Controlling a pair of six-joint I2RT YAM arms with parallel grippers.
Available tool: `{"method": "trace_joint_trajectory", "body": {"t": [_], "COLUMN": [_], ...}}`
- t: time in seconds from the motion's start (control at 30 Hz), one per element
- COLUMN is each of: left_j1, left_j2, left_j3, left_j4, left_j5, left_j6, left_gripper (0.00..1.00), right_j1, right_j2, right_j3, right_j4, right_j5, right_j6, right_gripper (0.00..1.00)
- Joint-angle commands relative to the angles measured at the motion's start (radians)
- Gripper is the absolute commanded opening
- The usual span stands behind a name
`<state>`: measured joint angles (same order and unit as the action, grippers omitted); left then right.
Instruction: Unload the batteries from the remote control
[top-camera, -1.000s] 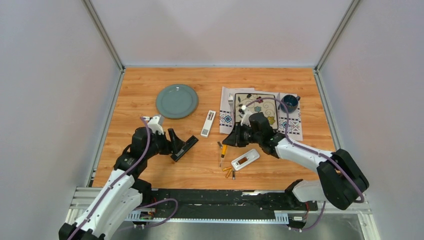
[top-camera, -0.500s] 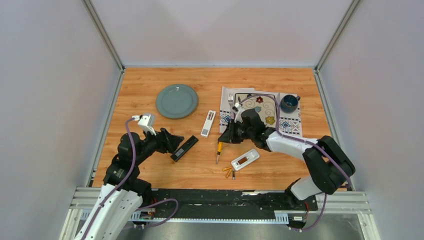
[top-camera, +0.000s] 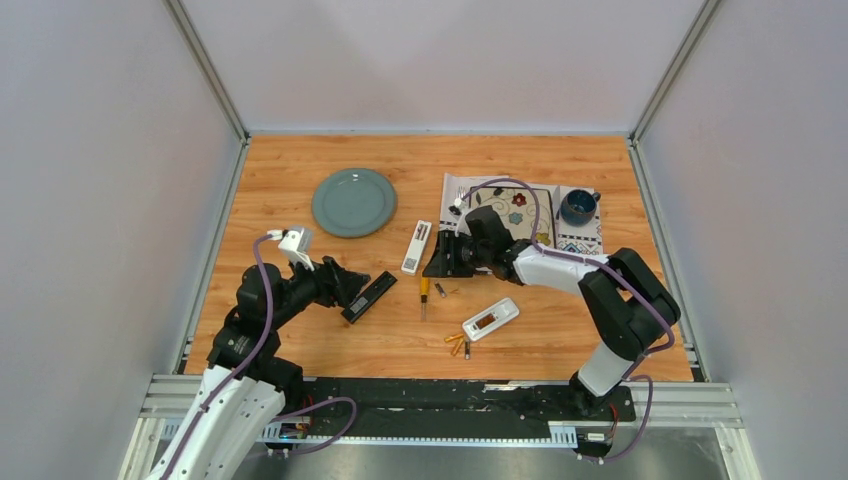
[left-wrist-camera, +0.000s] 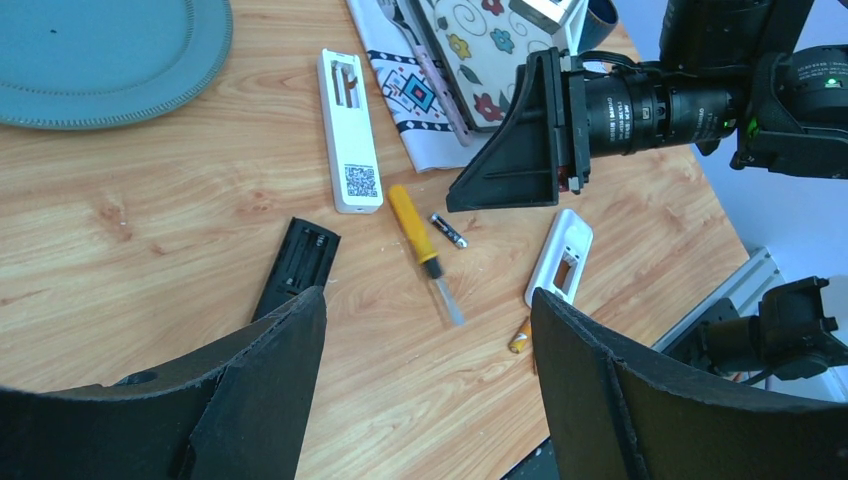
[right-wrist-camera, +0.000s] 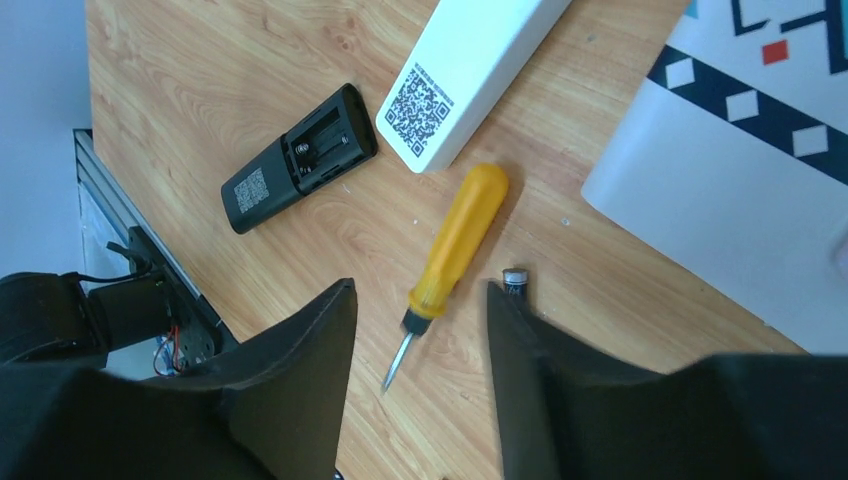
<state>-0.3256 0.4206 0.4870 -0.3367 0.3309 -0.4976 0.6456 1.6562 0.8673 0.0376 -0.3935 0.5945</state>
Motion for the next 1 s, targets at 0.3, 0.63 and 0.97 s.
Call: {"method": "trace_joint_trajectory", "body": {"t": [0.3,0.63,0.97], "left_j1": [0.005,0.005,0.005], "left_j2": [-0.003,0.007,0.073], "left_j3": [-0.018,-0.019,0.134], "left_j4": [0.06,0.038,-0.165], "left_j5": [0.028,-0.033,-0.355], "left_j6": [-0.022,-0.013,0.037], "left_gripper": [0.82,0.81,0.81], "right_j1": [0.017,0.019,-0.007], "right_j2": [-0.067,-0.186,-0.519], "right_j3": [0.03,0.001,-0.022], "right_j4": [-0.008,-0.087,-0.283], "right_j5": [0.024,0.146,0.467], "right_j6": [-0.035,-0.076,-0.202], "right_gripper": [1.0,1.0,1.0]}}
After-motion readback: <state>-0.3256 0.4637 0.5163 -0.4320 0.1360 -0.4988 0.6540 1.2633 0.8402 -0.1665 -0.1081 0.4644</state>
